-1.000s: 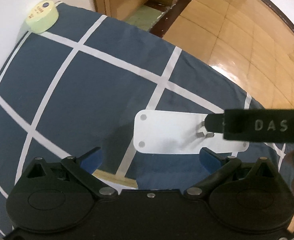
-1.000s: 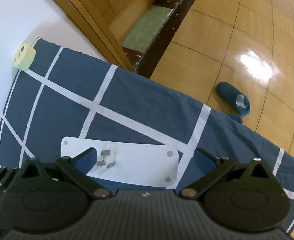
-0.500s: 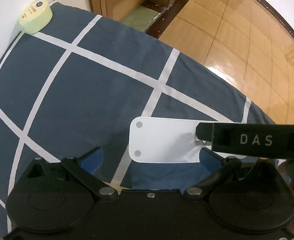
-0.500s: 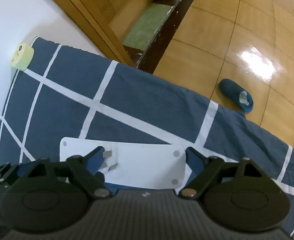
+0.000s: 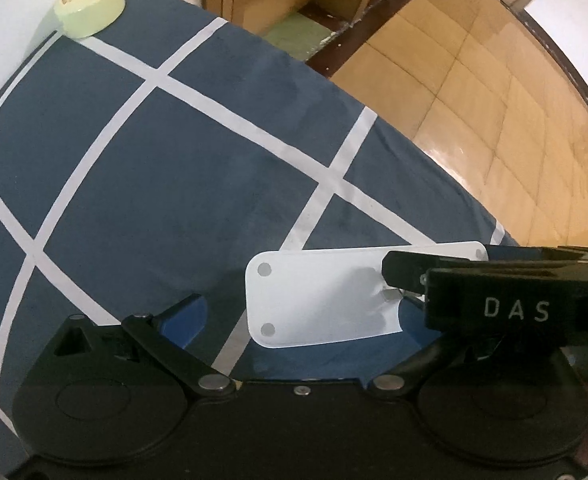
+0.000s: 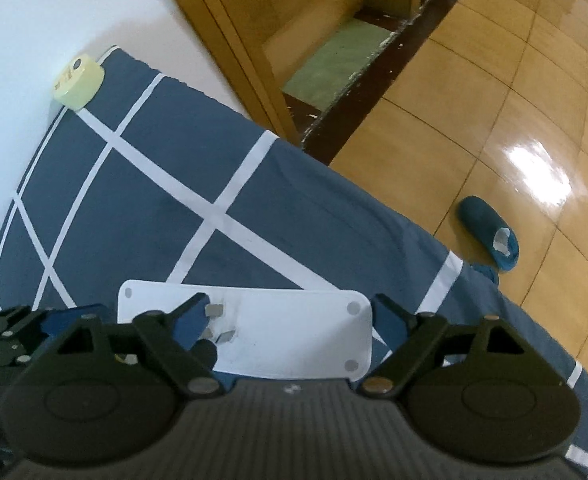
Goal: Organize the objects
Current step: 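Close the left gripper on the white power strip and lift it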
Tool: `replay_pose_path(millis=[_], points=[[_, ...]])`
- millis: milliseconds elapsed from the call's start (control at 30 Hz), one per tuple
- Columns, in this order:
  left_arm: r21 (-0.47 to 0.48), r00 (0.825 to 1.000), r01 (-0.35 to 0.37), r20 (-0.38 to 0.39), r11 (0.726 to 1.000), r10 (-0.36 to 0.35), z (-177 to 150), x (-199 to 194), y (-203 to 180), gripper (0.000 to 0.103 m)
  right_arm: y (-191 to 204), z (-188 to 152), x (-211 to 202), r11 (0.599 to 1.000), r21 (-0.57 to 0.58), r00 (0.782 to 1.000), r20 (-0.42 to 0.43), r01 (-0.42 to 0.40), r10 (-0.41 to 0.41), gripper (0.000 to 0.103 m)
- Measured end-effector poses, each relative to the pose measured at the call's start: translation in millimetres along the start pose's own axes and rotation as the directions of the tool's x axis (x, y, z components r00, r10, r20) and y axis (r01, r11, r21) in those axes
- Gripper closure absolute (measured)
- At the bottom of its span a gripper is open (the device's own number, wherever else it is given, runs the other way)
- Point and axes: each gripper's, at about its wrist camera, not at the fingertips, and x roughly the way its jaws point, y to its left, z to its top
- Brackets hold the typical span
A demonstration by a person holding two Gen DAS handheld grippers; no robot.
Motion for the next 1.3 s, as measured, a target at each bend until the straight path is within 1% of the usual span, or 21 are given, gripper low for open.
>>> replay_pose_path(millis=[100, 167, 233, 300, 333, 567, 733, 1000, 1167, 1300], points=[[-0.028, 1.000, -0.003, 0.003, 1.000, 0.003, -0.5, -0.1, 0.8, 0.001, 1.1, 1.2, 0.6, 1.000, -0.016, 1.000, -0.004, -0.004, 0.004, 0.017], [-0.048, 1.000, 0.004, 0.001, 0.999, -0.004, -1.9, 0.8, 0.5, 0.006, 1.1, 1.4, 0.4, 1.000, -0.024, 1.000, -0.007, -0.006, 0.006, 0.017], [-0.066, 1.000, 0.022, -0.003, 0.998, -0.023, -2.9, 2.1, 0.8, 0.015, 1.2, 1.5, 0.5, 0.999, -0.033, 1.000, -0.010, -0.010, 0.010, 0.017], [-0.076, 1.000, 0.028, -0.002, 0.997, -0.028, -3.5, 1.8, 1.2, 0.018, 0.8, 1.8, 0.3, 0.999, -0.036, 1.000, -0.013, -0.014, 0.013, 0.017], [-0.078, 0.999, 0.033, 0.000, 0.996, -0.034, -3.4, 1.2, 1.0, 0.021, 0.2, 1.7, -0.2, 0.999, -0.038, 1.000, -0.014, -0.015, 0.015, 0.017], [-0.088, 1.000, 0.022, 0.005, 0.996, -0.022, -5.8, -1.4, -1.3, 0.021, -0.1, 1.9, -0.3, 0.998, -0.049, 0.999, -0.019, -0.027, 0.026, 0.017], [-0.098, 1.000, 0.010, 0.016, 0.995, -0.009, -10.1, -12.6, 0.4, 0.021, 3.8, 1.3, -5.4, 0.997, -0.069, 0.999, -0.018, -0.040, 0.039, 0.017], [-0.139, 0.998, -0.026, 0.060, 0.990, 0.035, -23.7, -53.0, 5.2, 0.021, 21.9, -3.7, -33.1, 0.990, -0.120, 0.997, 0.005, -0.079, 0.080, 0.017], [-0.181, 0.992, -0.056, 0.099, 0.982, 0.074, -43.2, -88.1, 9.0, 0.021, 40.2, -15.6, -59.0, 0.978, -0.177, 0.993, 0.019, -0.112, 0.117, 0.017], [-0.218, 0.986, -0.085, 0.124, 0.972, 0.114, -67.0, -116.5, 10.0, 0.021, 54.9, -32.9, -79.6, 0.964, -0.224, 0.988, 0.026, -0.143, 0.152, 0.017]])
